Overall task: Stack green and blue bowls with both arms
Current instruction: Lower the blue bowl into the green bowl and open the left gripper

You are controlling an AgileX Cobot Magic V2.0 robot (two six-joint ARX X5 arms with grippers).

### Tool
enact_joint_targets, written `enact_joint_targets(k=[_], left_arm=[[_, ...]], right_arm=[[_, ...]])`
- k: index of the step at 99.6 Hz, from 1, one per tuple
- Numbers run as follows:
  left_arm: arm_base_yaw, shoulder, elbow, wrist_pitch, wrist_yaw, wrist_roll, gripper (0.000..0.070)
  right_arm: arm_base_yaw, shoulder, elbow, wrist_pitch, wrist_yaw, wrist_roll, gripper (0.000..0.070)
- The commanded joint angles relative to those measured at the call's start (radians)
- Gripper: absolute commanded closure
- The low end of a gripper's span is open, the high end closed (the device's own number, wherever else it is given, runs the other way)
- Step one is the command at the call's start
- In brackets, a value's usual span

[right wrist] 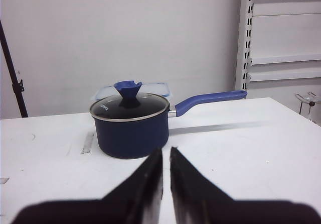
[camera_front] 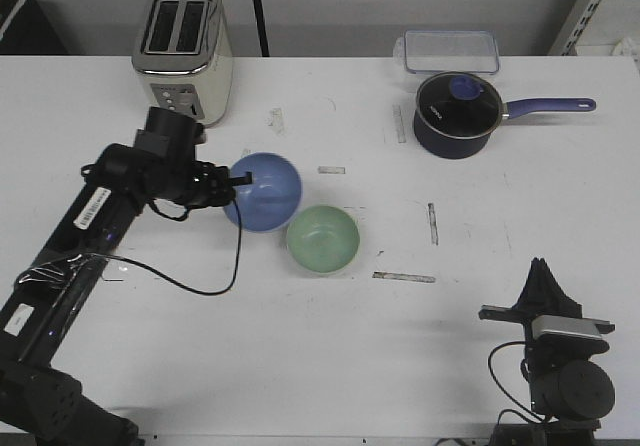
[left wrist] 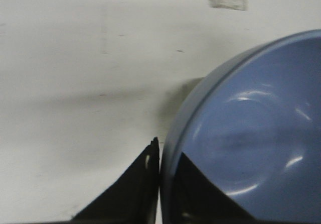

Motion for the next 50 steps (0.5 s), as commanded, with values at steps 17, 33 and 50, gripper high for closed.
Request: enact_joint_targets(k=[17, 33, 50], left_arm=[[-0.165, 0.096, 0.022, 0.061, 0.004, -0.054, 0.0699], [-0.222, 0.168, 0.022, 0.061, 0.004, -0.053, 0.0699], [-0.244, 0.219, 0.022, 0.054, 0.004, -0.053, 0.0698]], right_arm=[[0.002, 0.0, 0.0, 0.011, -0.002, 0.012, 0.0682], [0.001, 0.0, 0.0, 0.011, -0.002, 0.012, 0.0682], [0.001, 0.0, 0.0, 0.011, -0.002, 0.012, 0.0682]])
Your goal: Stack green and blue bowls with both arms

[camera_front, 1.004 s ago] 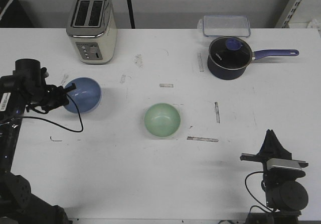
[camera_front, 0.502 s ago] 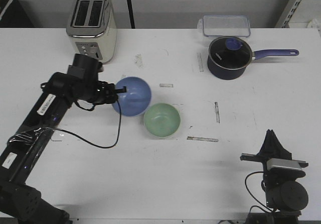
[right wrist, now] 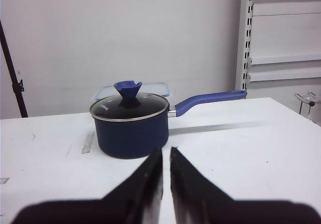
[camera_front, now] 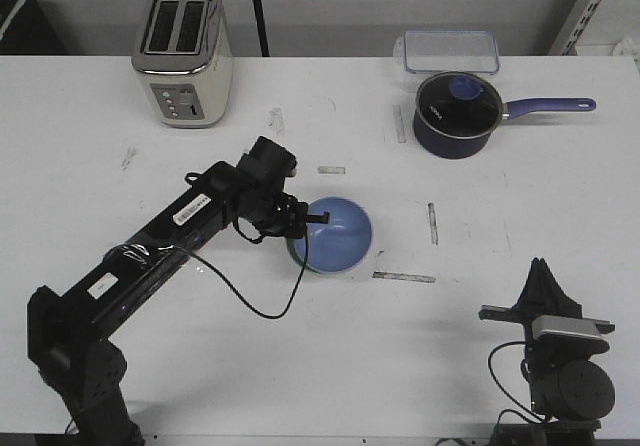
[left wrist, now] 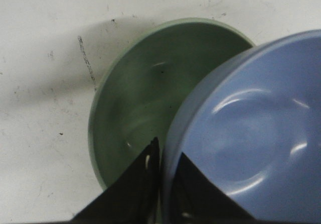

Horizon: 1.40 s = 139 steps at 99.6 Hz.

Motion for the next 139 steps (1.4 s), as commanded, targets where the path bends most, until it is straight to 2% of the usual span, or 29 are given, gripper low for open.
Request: enact_joint_targets(k=[1, 7, 15, 19, 72, 86, 95, 108, 117, 125, 139], left_arm=[[-0.007, 0.029, 0.021, -0.004, 0.002, -0.005, 0.0697], [-0.007, 0.031, 0.021, 0.0, 0.002, -0.005, 0.068], [-0.014, 0.028, 0.021, 0.012, 0.002, -0.005, 0.0563], [-0.014, 0.023, 0.022, 0.013, 0.001, -0.005, 0.0526], [0.018, -0.194, 0.022, 0.087, 0.001, -0.008, 0.0524], [0.056, -0.271, 0.01, 0.123, -0.029, 0.028, 0.0535], [0.072, -0.338, -0.04, 0.2, -0.098, 0.064, 0.0536], [0.093, -0.462, -0.189, 0.377, -0.175, 0.158, 0.0539], [0.122, -0.552, -0.316, 0.501, -0.194, 0.217, 0.0556], [0.154, -0.633, -0.441, 0.618, -0.195, 0.259, 0.063], [0.224, -0.774, -0.663, 0.812, -0.195, 0.286, 0.0676]], right_arm=[[0.001, 0.0, 0.0, 0.011, -0.002, 0.012, 0.0682], [0.001, 0.0, 0.0, 0.011, -0.002, 0.012, 0.0682], [0.001, 0.0, 0.0, 0.011, -0.002, 0.012, 0.0682], [0.001, 0.0, 0.0, 0.011, -0.002, 0.012, 0.0682], [0.001, 0.0, 0.0, 0.011, -0.002, 0.012, 0.0682], [0.001, 0.0, 0.0, 0.011, -0.002, 0.012, 0.0682], [0.001, 0.0, 0.0, 0.011, -0.002, 0.012, 0.0682], [0.001, 0.0, 0.0, 0.011, -0.002, 0.012, 0.0682], [0.001, 0.0, 0.0, 0.011, -0.002, 0.012, 0.0682], [0.001, 0.0, 0.0, 0.011, -0.001, 0.012, 0.0682], [0.001, 0.0, 0.0, 0.011, -0.002, 0.012, 0.0682]])
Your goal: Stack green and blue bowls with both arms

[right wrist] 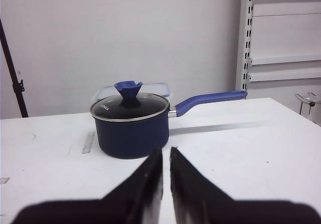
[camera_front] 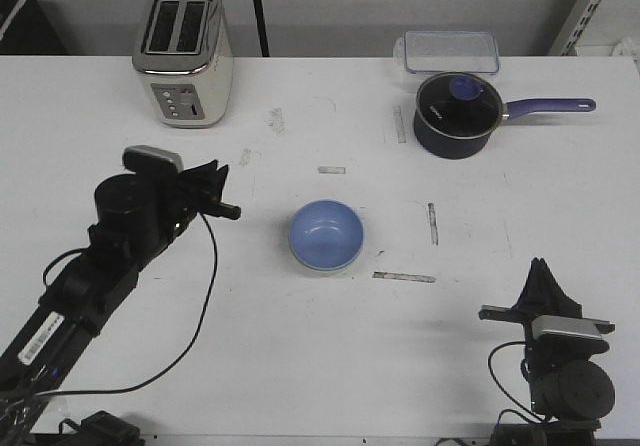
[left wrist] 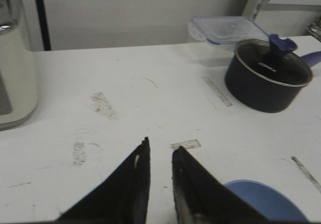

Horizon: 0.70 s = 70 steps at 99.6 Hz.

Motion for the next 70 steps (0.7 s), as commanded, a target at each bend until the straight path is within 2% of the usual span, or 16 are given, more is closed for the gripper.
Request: enact_joint_targets(k=[1, 4, 10, 17, 18, 44, 70], left_arm=[[0.026, -0.053, -0.09, 0.098, -0.002, 0.042, 0.0679], [0.044, -0.082, -0.133, 0.126, -0.002, 0.042, 0.07], [0.083, -0.138, -0.206, 0.16, -0.002, 0.056, 0.07], [0.123, -0.201, -0.279, 0.177, -0.002, 0.099, 0.07], [0.167, -0.281, -0.356, 0.179, -0.002, 0.133, 0.07], [0.282, -0.498, -0.577, 0.283, -0.002, 0.133, 0.07], [0.324, -0.708, -0.738, 0.293, -0.002, 0.133, 0.0699]], right_arm=[[0.001, 0.0, 0.0, 0.011, -0.002, 0.012, 0.0682], [0.001, 0.0, 0.0, 0.011, -0.002, 0.012, 0.0682], [0.001, 0.0, 0.0, 0.011, -0.002, 0.012, 0.0682], [0.001, 0.0, 0.0, 0.011, -0.002, 0.012, 0.0682], [0.001, 0.0, 0.0, 0.011, -0.002, 0.012, 0.0682], [0.001, 0.0, 0.0, 0.011, -0.002, 0.012, 0.0682], [0.001, 0.0, 0.0, 0.011, -0.002, 0.012, 0.0682]])
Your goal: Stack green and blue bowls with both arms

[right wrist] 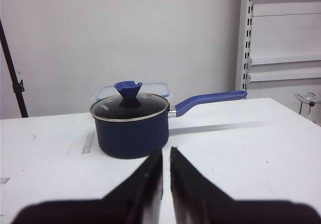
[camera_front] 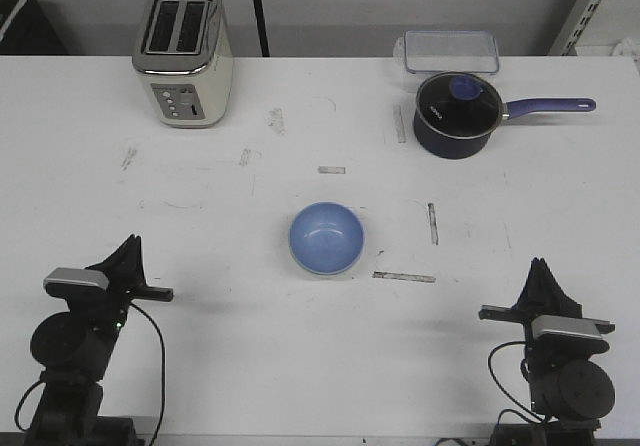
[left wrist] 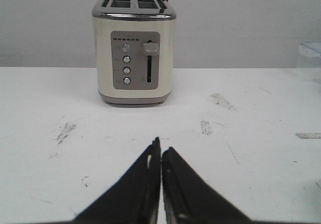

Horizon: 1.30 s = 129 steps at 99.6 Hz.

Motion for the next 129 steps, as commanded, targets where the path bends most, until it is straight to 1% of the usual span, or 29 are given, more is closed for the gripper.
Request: enact_joint_targets(k=[1, 11, 36, 73, 77, 79, 86, 94, 129], left_arm=[[0.002, -0.044, -0.01, 0.012, 0.001, 0.012, 0.0699], [0.002, -0.111, -0.013, -0.035, 0.001, 0.012, 0.0699], [0.002, -0.21, -0.013, -0.035, 0.002, 0.012, 0.0699], [0.002, -0.238, -0.018, -0.027, 0.0, 0.013, 0.0699], [0.001, -0.238, -0.025, -0.028, -0.018, 0.013, 0.0699], [0.001, -0.239, -0.033, -0.025, -0.037, 0.013, 0.0699], [0.001, -0.252, -0.066, -0.006, -0.064, 0.013, 0.0699], [0.001, -0.279, -0.111, 0.01, -0.065, 0.013, 0.0699], [0.002, -0.39, -0.275, 0.01, -0.064, 0.012, 0.0699]], right_arm=[[0.001, 0.0, 0.0, 0.011, -0.002, 0.012, 0.0682], [0.001, 0.0, 0.0, 0.011, -0.002, 0.012, 0.0682], [0.001, 0.0, 0.0, 0.011, -0.002, 0.012, 0.0682], [0.001, 0.0, 0.0, 0.011, -0.001, 0.012, 0.0682], [0.001, 0.0, 0.0, 0.011, -0.001, 0.012, 0.0682], [0.001, 0.0, 0.0, 0.011, -0.001, 0.012, 0.0682], [0.001, 0.0, 0.0, 0.011, -0.001, 0.012, 0.0682], [0.001, 0.0, 0.0, 0.011, 0.002, 0.012, 0.0682], [0.001, 0.0, 0.0, 0.011, 0.001, 0.012, 0.0682]])
